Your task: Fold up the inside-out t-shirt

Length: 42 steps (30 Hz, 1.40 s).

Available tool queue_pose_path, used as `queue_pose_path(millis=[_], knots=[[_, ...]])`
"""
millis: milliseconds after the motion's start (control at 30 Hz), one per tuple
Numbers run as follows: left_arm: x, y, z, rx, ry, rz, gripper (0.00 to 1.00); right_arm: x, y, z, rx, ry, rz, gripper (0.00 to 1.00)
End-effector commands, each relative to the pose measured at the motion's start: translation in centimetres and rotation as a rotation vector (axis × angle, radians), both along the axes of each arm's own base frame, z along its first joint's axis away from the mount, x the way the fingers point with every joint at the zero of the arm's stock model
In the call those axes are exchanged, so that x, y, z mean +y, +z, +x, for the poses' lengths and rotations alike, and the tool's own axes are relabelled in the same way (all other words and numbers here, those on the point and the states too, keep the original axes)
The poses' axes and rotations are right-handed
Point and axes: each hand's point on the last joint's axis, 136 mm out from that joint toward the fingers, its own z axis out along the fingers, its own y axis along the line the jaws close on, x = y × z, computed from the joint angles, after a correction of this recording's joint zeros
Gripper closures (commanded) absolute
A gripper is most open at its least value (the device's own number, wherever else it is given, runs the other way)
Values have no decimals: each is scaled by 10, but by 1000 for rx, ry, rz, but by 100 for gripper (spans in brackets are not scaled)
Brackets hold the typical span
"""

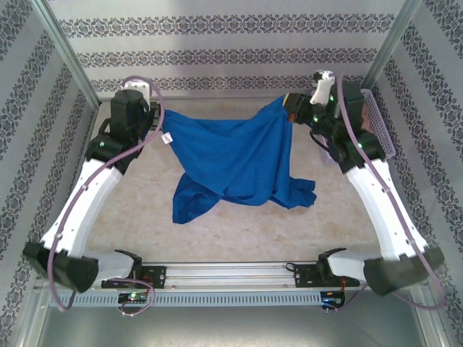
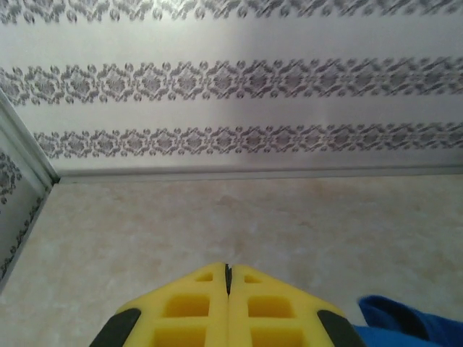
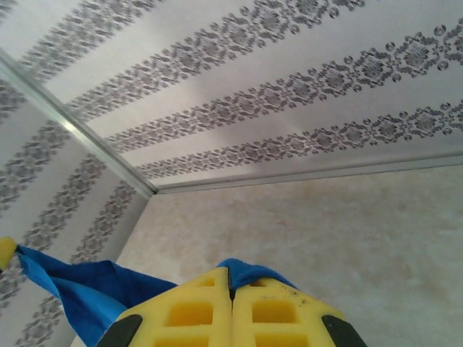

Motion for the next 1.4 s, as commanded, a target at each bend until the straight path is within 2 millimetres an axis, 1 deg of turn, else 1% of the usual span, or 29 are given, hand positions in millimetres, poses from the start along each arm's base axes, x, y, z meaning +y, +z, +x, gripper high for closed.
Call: queue_pose_path(millis=[0,67,100,133,167,200,233,300,333,367,400,433,500,567,600,667,733,767,800,833,867,933,967,1033,1133,1200,1233,1300,1367], knots=[[11,100,23,-239,12,-80,100,-19,92,41,-263,-95,72,100],[16,152,33,-326,11,-87,100,-26,132,60,-337,-111,123,100],[18,180,33,-374,7,-91,100,-27,161,62,-393,-104,150,100],[18,200,31,-411,3,-91,100,-27,176,64,-420,-100,164,100],[18,229,23,-473,-8,-94,100,-27,202,59,-474,-89,187,100],[20,254,13,-530,-11,-98,100,-24,222,53,-516,-68,201,100],[21,271,5,-578,-15,-100,100,-23,239,45,-557,-60,206,100],[24,305,-21,-681,-22,-104,100,-22,266,28,-631,-57,201,100],[26,316,-34,-715,-26,-107,100,-22,274,21,-653,-52,199,100],[26,322,-45,-732,-31,-105,100,-21,277,16,-658,-45,197,100],[26,326,-55,-742,-42,-105,100,-19,279,10,-663,-34,192,100],[25,326,-64,-739,-57,-104,100,-18,275,6,-653,-26,184,100],[22,320,-80,-724,-89,-104,100,-14,261,1,-618,-6,166,100],[15,306,-94,-697,-141,-122,100,-11,234,-5,-554,5,135,100],[9,293,-100,-672,-182,-139,100,-13,215,-7,-515,-3,122,100],[-5,258,-106,-594,-258,-203,100,-19,175,-12,-443,-31,102,100],[-27,202,-101,-481,-358,-300,100,-22,133,-16,-357,-49,95,100],[-38,174,-95,-435,-389,-346,100,-21,118,-18,-326,-44,102,100],[-52,138,-86,-371,-427,-388,100,-19,104,-20,-293,-35,106,100],[-67,101,-77,-303,-453,-421,97,-18,91,-23,-260,-34,106,100],[-81,67,-68,-236,-469,-437,88,-17,81,-24,-240,-37,100,100],[-124,-8,-58,-71,-533,-429,74,-21,62,-26,-202,-62,79,100],[-143,-36,-58,-9,-567,-405,67,-24,53,-25,-183,-79,60,100],[-191,-93,-68,98,-664,-349,54,-36,31,-20,-135,-126,1,100],[-249,-157,-83,222,-800,-284,44,-54,0,-9,-71,-189,-65,100],[-274,-194,-86,298,-849,-221,39,-65,-17,-1,-37,-226,-84,100],[-283,-213,-83,334,-853,-181,38,-71,-24,3,-22,-241,-89,100],[-297,-242,-77,382,-870,-131,35,-76,-36,10,3,-251,-97,100],[-312,-259,-69,417,-887,-109,33,-80,-45,16,28,-257,-100,100]])
